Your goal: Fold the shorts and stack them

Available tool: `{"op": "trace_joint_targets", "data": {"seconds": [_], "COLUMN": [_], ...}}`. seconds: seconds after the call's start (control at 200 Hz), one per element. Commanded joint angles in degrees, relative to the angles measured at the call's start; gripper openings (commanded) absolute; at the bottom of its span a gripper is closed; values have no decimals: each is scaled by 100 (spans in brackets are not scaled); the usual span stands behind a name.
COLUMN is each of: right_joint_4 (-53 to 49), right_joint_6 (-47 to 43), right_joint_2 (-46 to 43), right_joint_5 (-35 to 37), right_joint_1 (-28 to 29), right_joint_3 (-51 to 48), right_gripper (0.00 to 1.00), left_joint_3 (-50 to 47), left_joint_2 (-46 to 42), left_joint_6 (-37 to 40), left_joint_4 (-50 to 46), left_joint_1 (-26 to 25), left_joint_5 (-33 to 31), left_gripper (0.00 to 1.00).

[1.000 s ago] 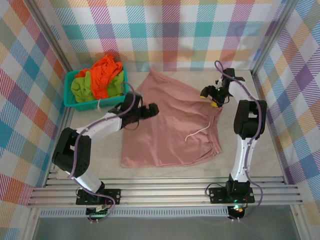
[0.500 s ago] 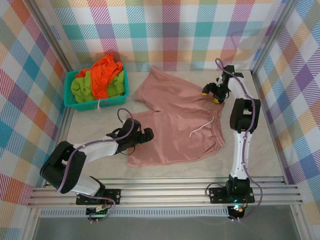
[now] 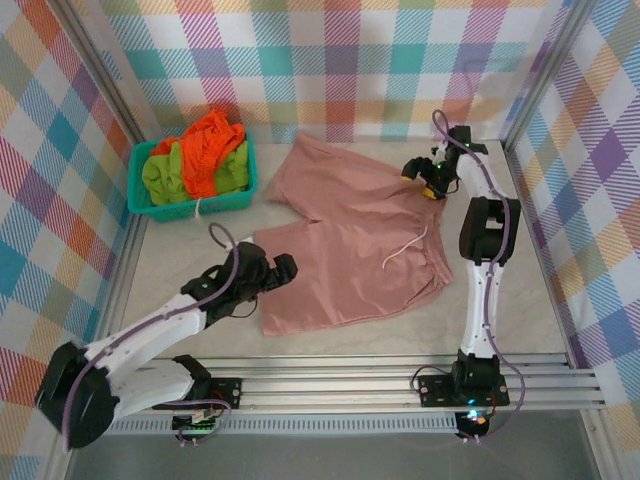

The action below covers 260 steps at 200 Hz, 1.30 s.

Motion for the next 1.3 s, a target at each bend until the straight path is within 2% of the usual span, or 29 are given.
{"op": "trace_joint_targets", "data": {"seconds": [0.0,0.12,0.255,0.395,0.515,0.79,0.955,1.295], "right_joint_4": [919,1648,2386,2895,3009,2752,2654,2471], "right_joint_6": [69,235,436,625,663,479,448,385], "right_joint_2": [-1206,-2282,-3540,-4695,-5389,-6328,-6594,-6967], "right_joint_5": [-266,-217,-239,-247,-251,-183,-160,-136], "right_joint_1": [-32,-31,-31,-21,-25,-23,-24,-24], "right_joint_3": [-743,-1851,-3342,-4679,-5485,-6415,-6741,-7111], "right_gripper": [87,89,89,89,88,88,88,88], "left_joint_3": [-62,-710,-1202,-1635,-1776,-1784,-1718,-1688], "left_joint_2": [-479,-1019,-1533,-1780,-1683,-1264,-1236,-889], "left_joint_6": [-585,-1526,-2247,-2852,-3049,-3152,-3117,-3076], "left_joint_4": [-1535,-1753,-1737,-1104,-807,-711,-981,-820], "left_joint_1": [-13,-47,-94,-120,-132,-137,-137,-137], "left_joint_5": [187,647,989,1499,1693,1938,1759,1668], "left_gripper": [100,95,88,80,75,66,63,57]}}
